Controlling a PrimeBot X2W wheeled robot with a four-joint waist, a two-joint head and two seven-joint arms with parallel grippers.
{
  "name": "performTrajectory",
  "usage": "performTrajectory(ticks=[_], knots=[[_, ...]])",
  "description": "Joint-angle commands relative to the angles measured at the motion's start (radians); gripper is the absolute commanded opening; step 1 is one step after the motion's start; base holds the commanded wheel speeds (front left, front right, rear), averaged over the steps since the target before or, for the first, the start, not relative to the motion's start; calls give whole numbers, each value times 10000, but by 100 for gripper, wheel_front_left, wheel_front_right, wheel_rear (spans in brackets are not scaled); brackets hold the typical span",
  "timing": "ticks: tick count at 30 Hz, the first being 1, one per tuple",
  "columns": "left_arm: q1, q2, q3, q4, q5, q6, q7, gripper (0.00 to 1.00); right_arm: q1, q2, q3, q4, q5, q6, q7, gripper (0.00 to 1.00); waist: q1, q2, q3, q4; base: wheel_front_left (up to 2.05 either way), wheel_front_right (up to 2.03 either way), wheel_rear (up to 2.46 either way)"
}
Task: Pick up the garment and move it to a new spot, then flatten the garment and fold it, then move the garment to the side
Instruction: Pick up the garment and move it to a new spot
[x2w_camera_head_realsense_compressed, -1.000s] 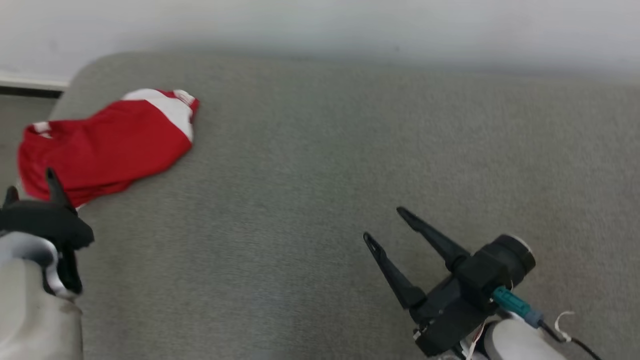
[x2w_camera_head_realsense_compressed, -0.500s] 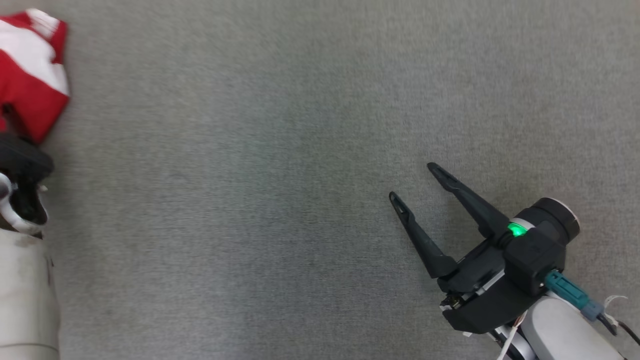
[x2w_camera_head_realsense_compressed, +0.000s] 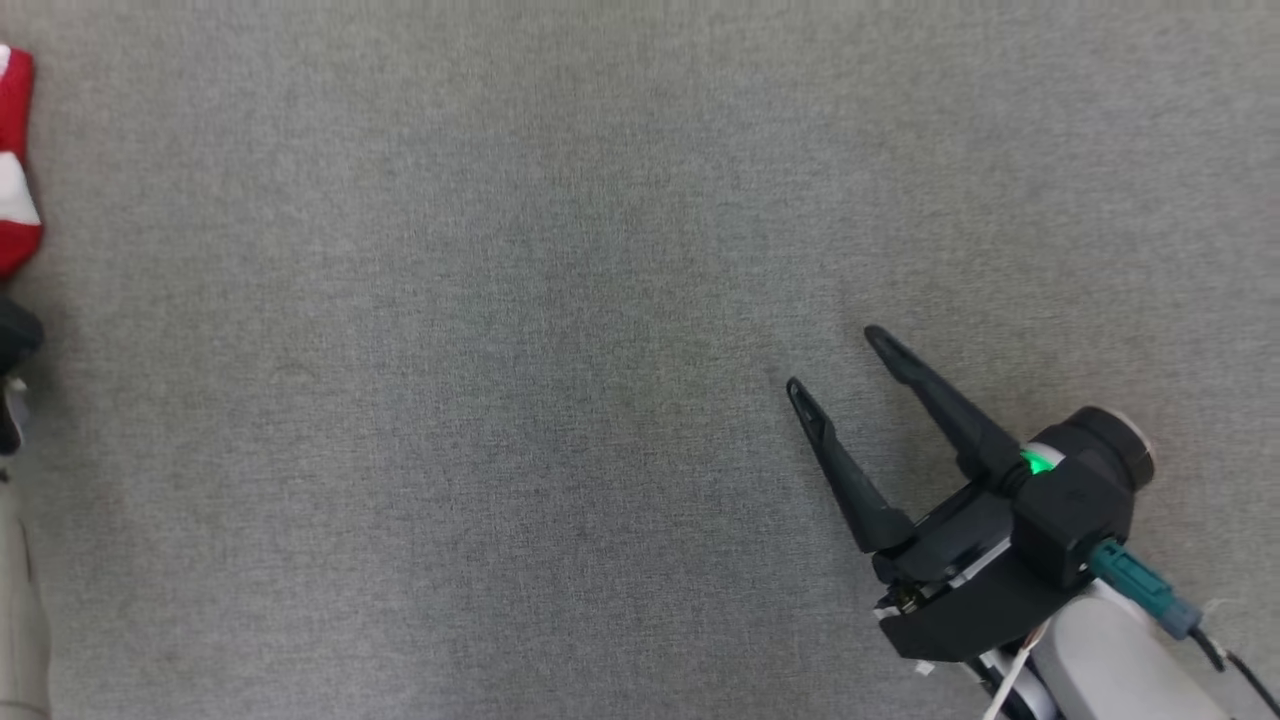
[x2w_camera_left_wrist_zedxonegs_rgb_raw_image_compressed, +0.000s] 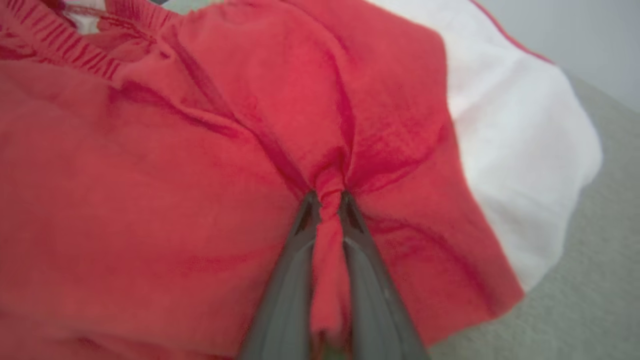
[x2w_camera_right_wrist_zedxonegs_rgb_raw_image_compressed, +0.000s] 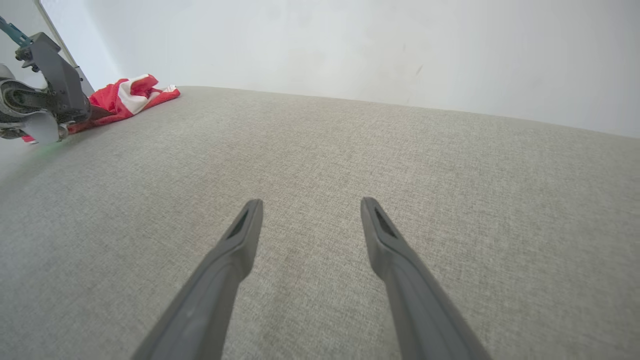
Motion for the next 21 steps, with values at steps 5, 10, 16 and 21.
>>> performTrajectory(ticks=[5, 10, 16, 21], knots=[[834, 262, -459, -732, 320, -571, 424, 0, 316, 472, 153, 734, 202, -31, -336, 100, 0, -1, -1769, 79, 0, 0, 0], [1461, 676, -1021, -2150, 450, -1520, 917, 0, 669, 930, 439, 1628, 369, -31, -518, 100, 0, -1, -3232, -138, 0, 0, 0], [1946, 496, -1737, -4490, -96, -2035, 2036, 0, 1196, 1276, 515, 2615, 452, -31, -649, 100, 0, -1, -4784, -399, 0, 0, 0], [2285, 80, -2775, -6653, -1113, -2177, 3195, 0, 1524, 1537, 283, 3111, 372, -31, -736, 100, 0, -1, -5565, -714, 0, 0, 0]])
